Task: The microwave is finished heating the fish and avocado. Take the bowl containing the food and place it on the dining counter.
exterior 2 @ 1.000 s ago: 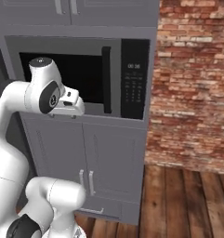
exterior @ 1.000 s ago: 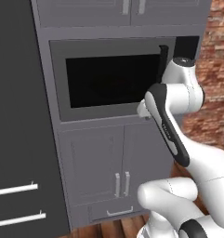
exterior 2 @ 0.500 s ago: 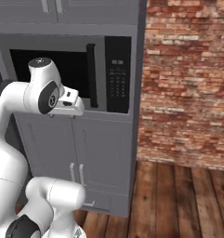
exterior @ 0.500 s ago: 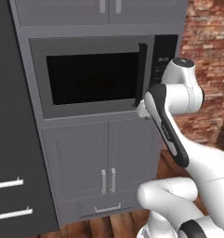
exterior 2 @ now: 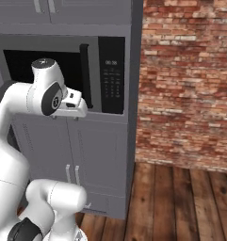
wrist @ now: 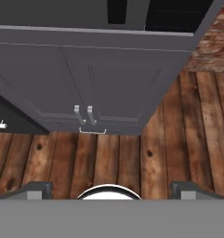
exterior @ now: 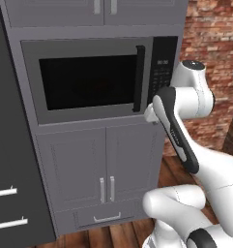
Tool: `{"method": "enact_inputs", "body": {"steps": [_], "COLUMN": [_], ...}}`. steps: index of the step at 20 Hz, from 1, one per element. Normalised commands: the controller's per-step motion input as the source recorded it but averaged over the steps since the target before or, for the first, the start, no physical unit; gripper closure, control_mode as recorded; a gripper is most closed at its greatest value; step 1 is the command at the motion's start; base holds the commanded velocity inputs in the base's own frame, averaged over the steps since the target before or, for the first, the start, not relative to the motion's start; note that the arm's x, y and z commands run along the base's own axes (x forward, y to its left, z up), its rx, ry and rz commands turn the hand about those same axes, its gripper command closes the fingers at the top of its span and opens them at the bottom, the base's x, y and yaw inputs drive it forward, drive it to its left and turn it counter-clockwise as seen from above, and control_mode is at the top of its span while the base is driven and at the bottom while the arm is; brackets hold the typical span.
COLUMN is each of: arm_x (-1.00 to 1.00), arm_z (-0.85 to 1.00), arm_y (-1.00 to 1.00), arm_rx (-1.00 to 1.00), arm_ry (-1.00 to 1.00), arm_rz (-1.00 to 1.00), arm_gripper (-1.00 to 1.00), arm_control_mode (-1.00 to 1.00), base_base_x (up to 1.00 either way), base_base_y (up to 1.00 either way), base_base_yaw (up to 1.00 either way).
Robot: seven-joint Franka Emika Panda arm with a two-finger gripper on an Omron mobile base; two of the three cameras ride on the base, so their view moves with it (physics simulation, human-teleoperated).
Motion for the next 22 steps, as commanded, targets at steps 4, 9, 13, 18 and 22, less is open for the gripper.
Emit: {"method": "enact_inputs", "body": {"steps": [4, 9, 13, 18, 22], "arm_x": [0.0, 0.0, 0.01, 0.24, 0.55], "arm_z": [0.0, 0.2, 0.44, 0.41, 0.17], "arm_y": [0.0, -0.03, -0.03, 0.0, 0.0], "arm_rx": [0.0, 0.0, 0.0, 0.0, 0.0], "arm_ry": [-0.01, -0.22, -0.39, -0.35, -0.2], "arm_rz": [0.0, 0.0, 0.0, 0.0, 0.0], "arm_gripper": [-1.0, -1.0, -1.0, -1.0, -1.0], "arm_control_mode": [-1.0, -1.0, -1.0, -1.0, -1.0], "base_base_x": [0.0, 0.0, 0.0, 0.0, 0.0], "base_base_y": [0.0, 0.0, 0.0, 0.0, 0.0], "base_base_yaw": [0.0, 0.0, 0.0, 0.0, 0.0]}}
